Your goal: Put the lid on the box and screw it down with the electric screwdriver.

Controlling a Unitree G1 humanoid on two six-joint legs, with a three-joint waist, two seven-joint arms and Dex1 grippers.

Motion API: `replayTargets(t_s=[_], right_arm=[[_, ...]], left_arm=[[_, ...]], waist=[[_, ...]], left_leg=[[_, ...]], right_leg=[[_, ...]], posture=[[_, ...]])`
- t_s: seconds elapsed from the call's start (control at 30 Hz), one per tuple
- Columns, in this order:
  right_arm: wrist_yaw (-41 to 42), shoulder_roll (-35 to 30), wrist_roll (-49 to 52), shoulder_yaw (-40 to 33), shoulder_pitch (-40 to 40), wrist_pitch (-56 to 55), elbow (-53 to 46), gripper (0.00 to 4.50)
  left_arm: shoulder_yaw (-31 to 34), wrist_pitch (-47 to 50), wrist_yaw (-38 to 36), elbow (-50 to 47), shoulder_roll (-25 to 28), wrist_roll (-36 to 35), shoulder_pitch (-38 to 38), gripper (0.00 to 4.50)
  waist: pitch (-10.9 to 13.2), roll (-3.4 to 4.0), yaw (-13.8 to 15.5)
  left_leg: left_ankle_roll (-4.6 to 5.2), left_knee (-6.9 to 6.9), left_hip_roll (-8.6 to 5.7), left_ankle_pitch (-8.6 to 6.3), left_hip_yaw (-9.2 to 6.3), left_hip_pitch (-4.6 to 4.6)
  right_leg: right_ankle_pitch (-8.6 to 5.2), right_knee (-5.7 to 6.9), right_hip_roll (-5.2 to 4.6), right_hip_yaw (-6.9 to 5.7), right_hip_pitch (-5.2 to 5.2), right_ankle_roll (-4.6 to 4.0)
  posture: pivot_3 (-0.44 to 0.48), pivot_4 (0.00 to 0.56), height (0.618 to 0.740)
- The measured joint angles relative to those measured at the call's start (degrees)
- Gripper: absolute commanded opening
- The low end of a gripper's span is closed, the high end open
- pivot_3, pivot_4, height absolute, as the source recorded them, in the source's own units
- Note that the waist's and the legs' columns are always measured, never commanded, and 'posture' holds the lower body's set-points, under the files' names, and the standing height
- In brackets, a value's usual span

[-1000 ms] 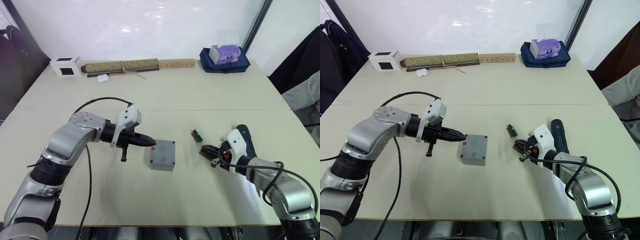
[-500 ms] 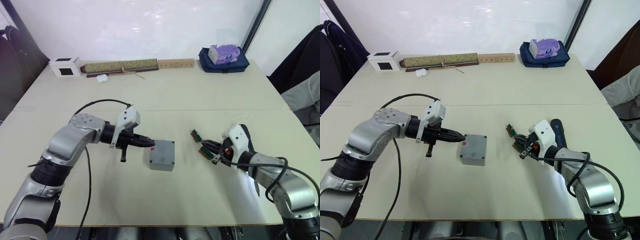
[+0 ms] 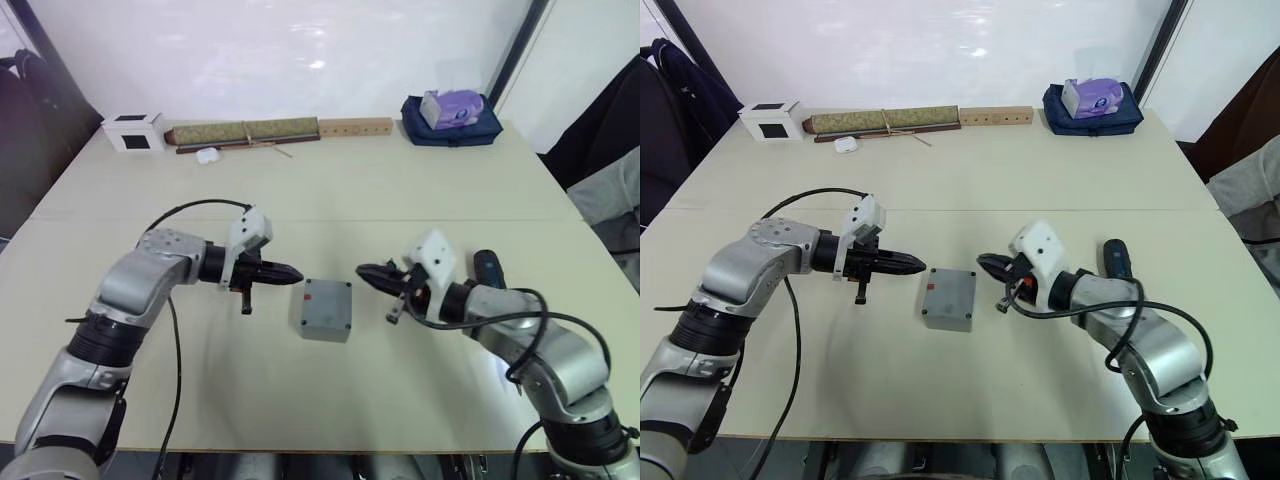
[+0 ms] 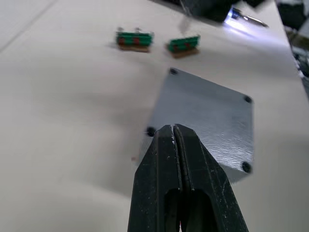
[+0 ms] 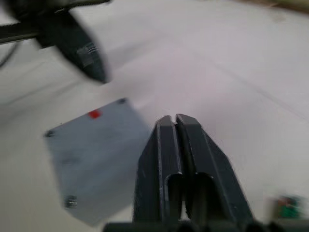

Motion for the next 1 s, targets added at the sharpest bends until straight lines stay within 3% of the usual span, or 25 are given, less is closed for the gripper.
replayTargets(t_s=[1.0], right_arm=[[0.31, 2.4, -5.95, 5.49, -0.37, -3.77, 5.8, 0.02]], left_arm=[[-0.43, -0.86, 0.93, -1.28, -0.94, 0.74, 1.03, 0.0]], waist=[[0.0, 0.0, -0.18]], left_leg=[[0.0, 0.0, 0.02, 0.0, 0.0, 0.03]], right_leg=[[0.0, 0.02, 0.06, 0.0, 0.0, 0.0]], posture=[[0.0, 0.15, 0.74]])
